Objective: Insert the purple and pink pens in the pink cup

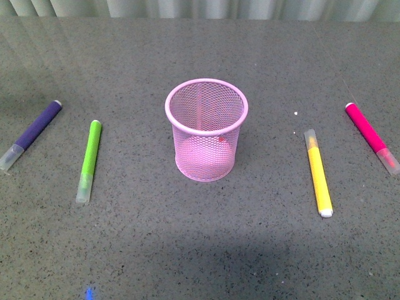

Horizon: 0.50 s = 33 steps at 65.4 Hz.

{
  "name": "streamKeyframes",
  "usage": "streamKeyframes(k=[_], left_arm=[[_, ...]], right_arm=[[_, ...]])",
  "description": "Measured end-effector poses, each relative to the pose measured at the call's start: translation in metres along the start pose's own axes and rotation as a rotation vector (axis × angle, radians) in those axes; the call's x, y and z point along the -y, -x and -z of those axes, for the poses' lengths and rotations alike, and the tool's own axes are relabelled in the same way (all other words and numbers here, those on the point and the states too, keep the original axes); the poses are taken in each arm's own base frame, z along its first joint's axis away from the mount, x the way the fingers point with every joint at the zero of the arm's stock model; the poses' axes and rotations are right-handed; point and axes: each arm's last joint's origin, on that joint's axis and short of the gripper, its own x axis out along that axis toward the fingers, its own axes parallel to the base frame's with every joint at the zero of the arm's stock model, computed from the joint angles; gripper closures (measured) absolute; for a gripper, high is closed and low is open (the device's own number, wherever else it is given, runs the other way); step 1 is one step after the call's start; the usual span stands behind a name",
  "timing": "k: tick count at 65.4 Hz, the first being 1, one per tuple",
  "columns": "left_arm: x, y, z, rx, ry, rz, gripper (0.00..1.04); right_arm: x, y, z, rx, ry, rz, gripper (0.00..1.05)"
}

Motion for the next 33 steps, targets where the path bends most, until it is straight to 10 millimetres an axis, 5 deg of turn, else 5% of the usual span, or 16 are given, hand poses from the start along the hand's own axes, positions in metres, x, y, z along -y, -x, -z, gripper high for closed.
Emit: streamKeyframes(k=[33], left_arm=[[0.037,-0.063,0.008,-0.116,-0.033,0.012,0.08]], right_arm=[[0.000,0.000,0.000,0.000,0.000,0.000,0.07]])
